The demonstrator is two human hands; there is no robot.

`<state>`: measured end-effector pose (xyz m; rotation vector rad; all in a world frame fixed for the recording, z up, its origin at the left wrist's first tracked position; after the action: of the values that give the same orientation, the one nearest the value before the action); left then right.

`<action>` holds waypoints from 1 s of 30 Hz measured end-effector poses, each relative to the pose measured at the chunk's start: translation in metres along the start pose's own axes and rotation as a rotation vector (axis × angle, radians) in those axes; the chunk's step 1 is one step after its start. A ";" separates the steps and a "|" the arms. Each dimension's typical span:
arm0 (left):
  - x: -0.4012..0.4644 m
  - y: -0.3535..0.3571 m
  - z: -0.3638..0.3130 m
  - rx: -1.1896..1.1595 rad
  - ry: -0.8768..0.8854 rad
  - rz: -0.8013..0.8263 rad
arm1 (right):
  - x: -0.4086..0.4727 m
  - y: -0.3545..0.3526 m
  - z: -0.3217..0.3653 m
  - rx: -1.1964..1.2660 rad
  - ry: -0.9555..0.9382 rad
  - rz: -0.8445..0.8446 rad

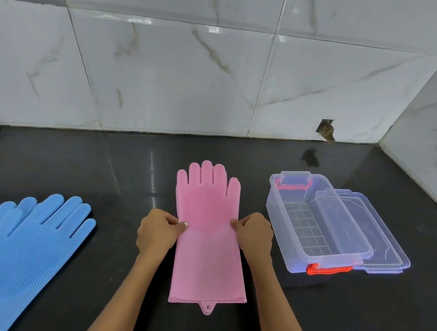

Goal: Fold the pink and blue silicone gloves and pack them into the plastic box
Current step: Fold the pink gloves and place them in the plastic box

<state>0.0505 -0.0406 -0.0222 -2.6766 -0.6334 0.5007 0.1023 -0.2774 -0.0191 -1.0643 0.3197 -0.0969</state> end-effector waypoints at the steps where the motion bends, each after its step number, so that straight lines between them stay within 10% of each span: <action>1: 0.000 0.001 0.003 -0.021 -0.025 0.013 | 0.000 0.000 0.001 -0.015 -0.007 0.010; 30: -0.004 -0.066 0.021 -0.024 -0.027 -0.101 | -0.021 0.029 0.053 0.010 -0.307 0.006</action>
<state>0.0150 0.0185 -0.0135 -2.6486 -0.7826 0.5051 0.0967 -0.2138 -0.0164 -1.0505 0.0450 0.0709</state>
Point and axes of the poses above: each hand's wrist, its own x-axis towards the middle knuckle, its own y-axis out of the palm, z = x × y, the point moved 9 cm from there along x, towards the middle knuckle, and after that the axes turned 15 degrees about -x, right-handed, at the moved point
